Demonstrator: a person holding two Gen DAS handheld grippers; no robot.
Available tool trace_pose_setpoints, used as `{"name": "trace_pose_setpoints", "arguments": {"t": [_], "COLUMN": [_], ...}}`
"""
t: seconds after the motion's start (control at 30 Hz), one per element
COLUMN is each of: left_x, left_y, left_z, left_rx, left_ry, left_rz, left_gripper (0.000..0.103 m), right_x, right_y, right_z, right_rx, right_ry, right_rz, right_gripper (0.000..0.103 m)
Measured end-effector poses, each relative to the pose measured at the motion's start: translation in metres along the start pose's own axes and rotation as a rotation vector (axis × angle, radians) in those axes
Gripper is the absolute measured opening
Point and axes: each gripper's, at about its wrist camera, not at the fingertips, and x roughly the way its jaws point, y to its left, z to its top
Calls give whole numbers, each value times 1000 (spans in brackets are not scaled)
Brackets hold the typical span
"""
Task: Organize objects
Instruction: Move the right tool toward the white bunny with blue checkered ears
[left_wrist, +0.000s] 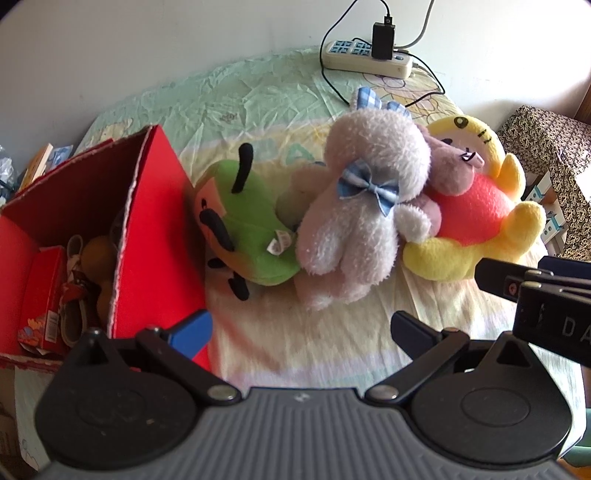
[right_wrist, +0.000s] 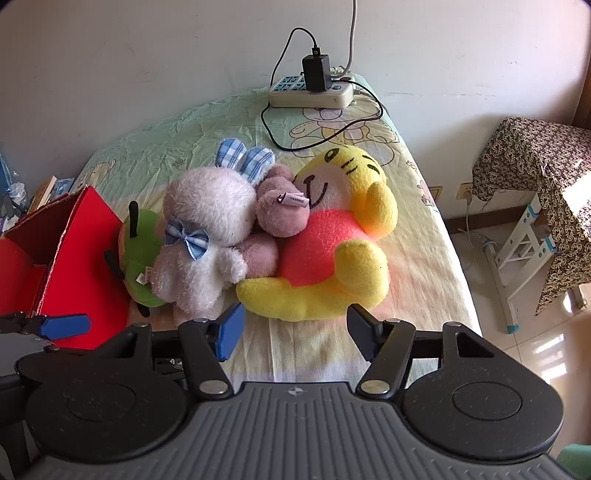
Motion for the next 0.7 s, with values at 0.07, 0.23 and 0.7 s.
{"name": "trace_pose_setpoints", "arguments": {"t": [0.07, 0.23, 0.7], "left_x": [0, -1, -6], "left_y": [0, -3, -6], "left_z": [0, 2, 13], "left_rx": [0, 10, 39], "left_ry": [1, 1, -31], "left_rz": [1, 4, -38], "left_gripper": [102, 102, 102], "right_x": [0, 0, -5], "right_y": [0, -1, -9], "right_z": [1, 4, 17], "right_rx": [0, 6, 23], "right_ry": [-3, -6, -50], "right_rz": [3, 13, 66], "right_gripper": [65, 65, 65]}}
